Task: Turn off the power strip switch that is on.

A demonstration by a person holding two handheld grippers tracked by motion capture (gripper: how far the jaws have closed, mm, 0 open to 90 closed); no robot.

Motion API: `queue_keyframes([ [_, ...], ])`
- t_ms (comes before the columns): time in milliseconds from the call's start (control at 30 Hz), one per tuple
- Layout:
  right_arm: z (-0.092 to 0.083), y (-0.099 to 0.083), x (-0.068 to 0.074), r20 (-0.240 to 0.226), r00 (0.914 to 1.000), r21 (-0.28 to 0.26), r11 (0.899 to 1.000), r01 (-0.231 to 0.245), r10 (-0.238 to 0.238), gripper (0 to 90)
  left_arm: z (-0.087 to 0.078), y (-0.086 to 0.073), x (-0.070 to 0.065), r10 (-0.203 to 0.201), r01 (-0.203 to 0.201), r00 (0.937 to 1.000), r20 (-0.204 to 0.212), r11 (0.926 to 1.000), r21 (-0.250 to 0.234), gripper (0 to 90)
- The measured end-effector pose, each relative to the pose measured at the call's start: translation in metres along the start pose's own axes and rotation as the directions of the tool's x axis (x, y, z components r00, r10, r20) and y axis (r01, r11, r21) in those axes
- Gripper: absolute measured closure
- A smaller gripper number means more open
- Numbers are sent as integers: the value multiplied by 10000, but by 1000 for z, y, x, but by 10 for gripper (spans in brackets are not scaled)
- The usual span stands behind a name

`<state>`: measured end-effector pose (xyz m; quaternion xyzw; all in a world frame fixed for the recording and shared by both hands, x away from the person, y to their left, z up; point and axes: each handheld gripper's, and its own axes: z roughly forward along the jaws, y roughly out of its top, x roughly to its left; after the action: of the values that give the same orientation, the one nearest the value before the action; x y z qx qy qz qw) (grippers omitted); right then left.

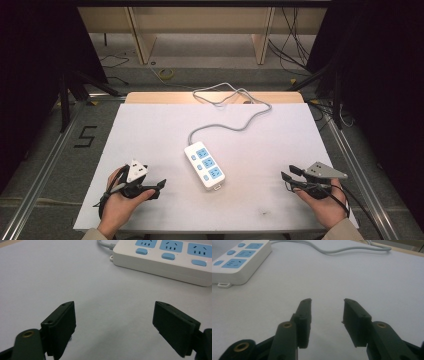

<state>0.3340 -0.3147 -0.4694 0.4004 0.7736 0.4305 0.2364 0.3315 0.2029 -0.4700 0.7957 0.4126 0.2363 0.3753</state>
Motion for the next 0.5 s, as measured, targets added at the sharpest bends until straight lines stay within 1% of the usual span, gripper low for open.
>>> queue_keyframes([
  [33, 0, 0, 0, 0, 10000, 0, 10000, 0, 0, 593, 0, 0, 0, -37, 37, 10000, -5, 10000, 0, 185],
  [67, 0, 0, 0, -30, 10000, 52, 10000, 80, -80, 632, 0, 0, 0, -51, 51, 10000, -45, 10000, -42, 185],
  [167, -1, 2, 2, -41, 9998, 84, 9998, 204, -204, 708, 0, 0, 0, -56, 56, 10000, -55, 10000, -44, 186],
  [233, -2, 4, 4, 44, 9994, 88, 9994, 338, -339, 769, 0, 0, 0, -31, 31, 10000, -58, 10000, -33, 186],
  [300, -3, 6, 5, 28, 9992, 190, 9990, 403, -403, 822, 0, 0, 0, -26, 25, 10000, -70, 10000, -28, 186],
  [400, -3, 8, 8, 49, 9978, 414, 9969, 664, -667, 890, 0, 0, 0, -45, 44, 9999, -106, 10000, -79, 188],
  [500, -4, 13, 9, 54, 9979, 611, 9960, 645, -649, 900, 0, 0, 0, -24, 24, 10000, -92, 10000, -2, 189],
])
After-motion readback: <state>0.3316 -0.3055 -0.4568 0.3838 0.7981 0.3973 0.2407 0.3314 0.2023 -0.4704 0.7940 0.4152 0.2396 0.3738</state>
